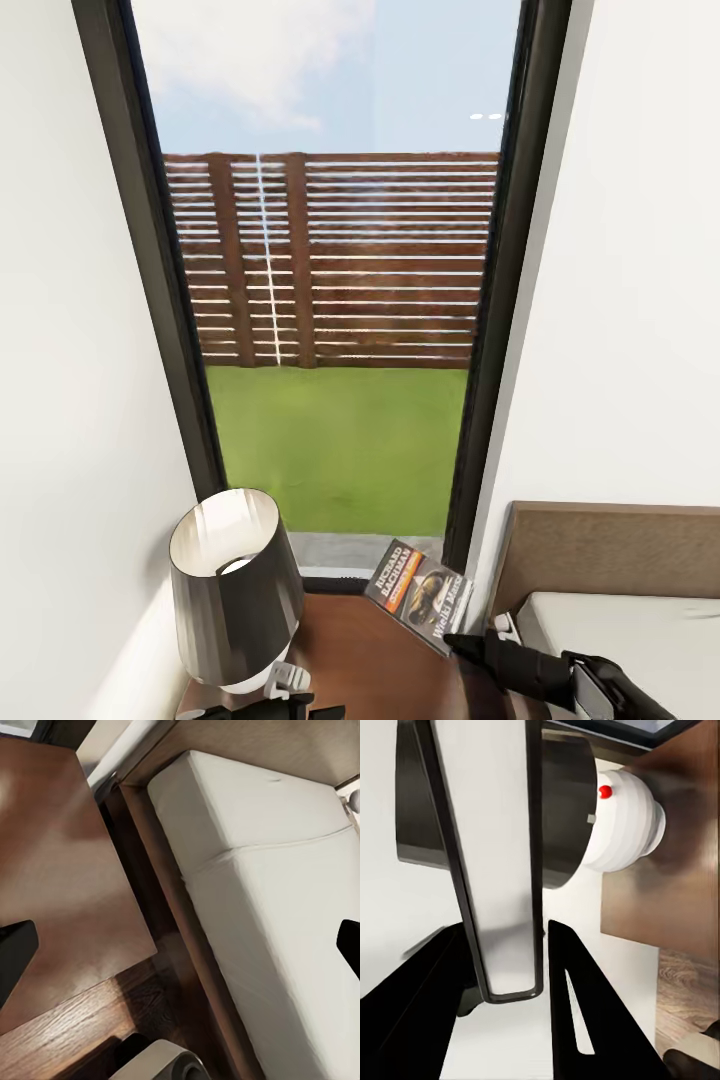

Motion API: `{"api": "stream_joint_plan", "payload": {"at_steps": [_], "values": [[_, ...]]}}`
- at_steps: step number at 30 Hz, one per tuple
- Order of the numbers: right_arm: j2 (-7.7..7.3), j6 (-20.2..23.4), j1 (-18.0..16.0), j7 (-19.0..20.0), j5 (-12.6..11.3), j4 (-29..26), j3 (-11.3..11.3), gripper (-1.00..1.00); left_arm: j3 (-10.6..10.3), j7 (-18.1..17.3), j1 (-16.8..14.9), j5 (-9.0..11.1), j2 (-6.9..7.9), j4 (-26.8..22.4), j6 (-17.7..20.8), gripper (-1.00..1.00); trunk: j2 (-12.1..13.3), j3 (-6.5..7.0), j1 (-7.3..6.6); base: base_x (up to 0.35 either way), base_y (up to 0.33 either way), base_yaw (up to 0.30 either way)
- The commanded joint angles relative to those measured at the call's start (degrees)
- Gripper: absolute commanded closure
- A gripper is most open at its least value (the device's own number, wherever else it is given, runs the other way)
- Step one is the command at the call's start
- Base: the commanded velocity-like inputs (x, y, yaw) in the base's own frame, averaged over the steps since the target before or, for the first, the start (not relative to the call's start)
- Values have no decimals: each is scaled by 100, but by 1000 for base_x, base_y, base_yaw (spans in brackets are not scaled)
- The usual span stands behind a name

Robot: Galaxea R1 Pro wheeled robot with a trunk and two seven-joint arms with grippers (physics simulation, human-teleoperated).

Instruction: In the bedroom, move the book from the bed onto either nightstand, and place the two sandals side by side next to the bed.

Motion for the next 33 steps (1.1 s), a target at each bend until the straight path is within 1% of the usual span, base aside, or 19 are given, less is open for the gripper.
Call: {"api": "stream_joint_plan", "payload": {"at_steps": [1, 4, 6, 13, 17, 19, 21, 23, 25, 27, 33], "values": [[16, 87, -6, -26, -24, -10, -7, 100, -51, -5, -5, 37, 0, 9, -53, -100, -7, -9, 1, 0, 0, 0], [134, 349, -8, -76, -21, -16, -10, 100, -51, -5, -5, 37, 0, 9, -59, -100, -7, -9, 1, 0, 0, 0], [286, 480, -8, -93, -11, -9, -10, 100, -51, -5, -4, 37, 0, 9, -59, -100, -7, -9, 1, 0, 0, 0], [468, 555, -8, -94, -15, 2, -10, 100, -51, -14, -4, 31, 0, 9, -61, -100, -7, -9, 1, 0, 0, 0], [485, 564, -8, -87, -21, 2, -10, 100, -51, -24, -5, 30, 0, 9, -61, -100, -7, -9, 1, 0, 0, 0], [478, 656, -8, -85, -23, 2, -12, 100, -46, -38, -6, 29, 0, 9, -61, -100, -7, -9, 1, 0, 0, 0], [473, 987, -8, -81, -24, -2, -16, 100, -44, -86, -6, 29, 4, 9, -65, -100, -7, -9, 1, 0, 0, 0], [471, 1377, -8, -65, -26, -4, -18, 100, -42, -262, -5, 29, 13, 9, -68, -100, -7, -9, 1, 0, 0, 0], [470, 1601, -8, -49, -28, -5, -24, 100, -42, -515, -5, 29, 39, 5, -69, -100, -7, -9, 1, 0, 0, 0], [470, 1698, -8, -42, -31, -6, -26, 100, -40, -703, -5, 29, 77, -9, -70, -100, -7, -9, 1, 0, 0, 0], [470, 1761, -8, -36, -33, -6, -32, 100, -20, -941, -7, 29, 104, -72, -63, -100, -7, -9, 1, 0, 0, 0]]}}
